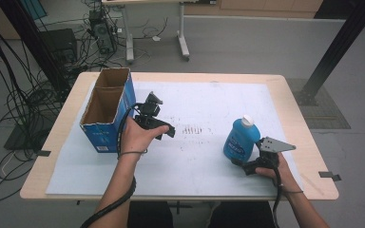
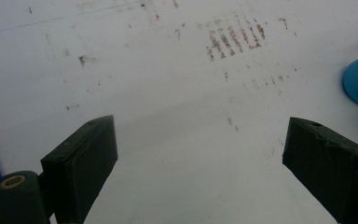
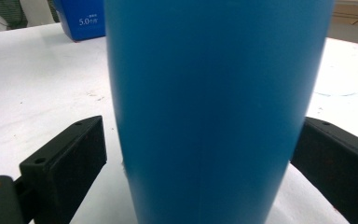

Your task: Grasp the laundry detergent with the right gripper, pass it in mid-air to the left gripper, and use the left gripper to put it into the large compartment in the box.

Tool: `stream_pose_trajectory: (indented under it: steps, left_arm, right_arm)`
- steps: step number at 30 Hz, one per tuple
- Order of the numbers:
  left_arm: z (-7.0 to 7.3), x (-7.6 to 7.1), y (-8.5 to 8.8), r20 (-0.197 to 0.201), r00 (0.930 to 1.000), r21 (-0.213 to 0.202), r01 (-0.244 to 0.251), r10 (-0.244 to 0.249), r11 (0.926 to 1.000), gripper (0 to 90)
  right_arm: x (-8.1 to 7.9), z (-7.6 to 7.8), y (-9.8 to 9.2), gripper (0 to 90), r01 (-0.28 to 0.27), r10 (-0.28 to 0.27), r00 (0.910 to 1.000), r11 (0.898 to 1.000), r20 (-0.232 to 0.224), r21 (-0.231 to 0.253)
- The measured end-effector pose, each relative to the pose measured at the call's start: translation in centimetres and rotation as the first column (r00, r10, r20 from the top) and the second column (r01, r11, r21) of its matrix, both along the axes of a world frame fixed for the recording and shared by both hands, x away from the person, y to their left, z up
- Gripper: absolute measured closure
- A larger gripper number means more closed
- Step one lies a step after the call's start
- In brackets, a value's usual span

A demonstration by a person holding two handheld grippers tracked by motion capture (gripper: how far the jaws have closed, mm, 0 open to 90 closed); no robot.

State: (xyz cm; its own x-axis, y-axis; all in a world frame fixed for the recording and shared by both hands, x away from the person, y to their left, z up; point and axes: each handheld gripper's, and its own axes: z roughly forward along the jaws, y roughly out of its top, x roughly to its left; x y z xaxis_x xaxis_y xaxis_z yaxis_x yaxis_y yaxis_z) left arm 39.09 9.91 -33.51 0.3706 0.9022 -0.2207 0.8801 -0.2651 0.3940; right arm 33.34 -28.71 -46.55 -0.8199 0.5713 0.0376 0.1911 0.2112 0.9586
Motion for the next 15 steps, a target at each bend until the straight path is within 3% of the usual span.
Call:
stream_pose_trajectory:
  steps: [15]
  left_arm:
    - [-0.26, 0.1, -0.2, -0.005, 1.0, -0.002, 0.004, -0.004, 1.0, 10.4]
  right_arm:
    - [0.36, -0.03, 0.32, 3.4, 0.01, -0.01, 0.9999, 1.0, -0.002, 0.011]
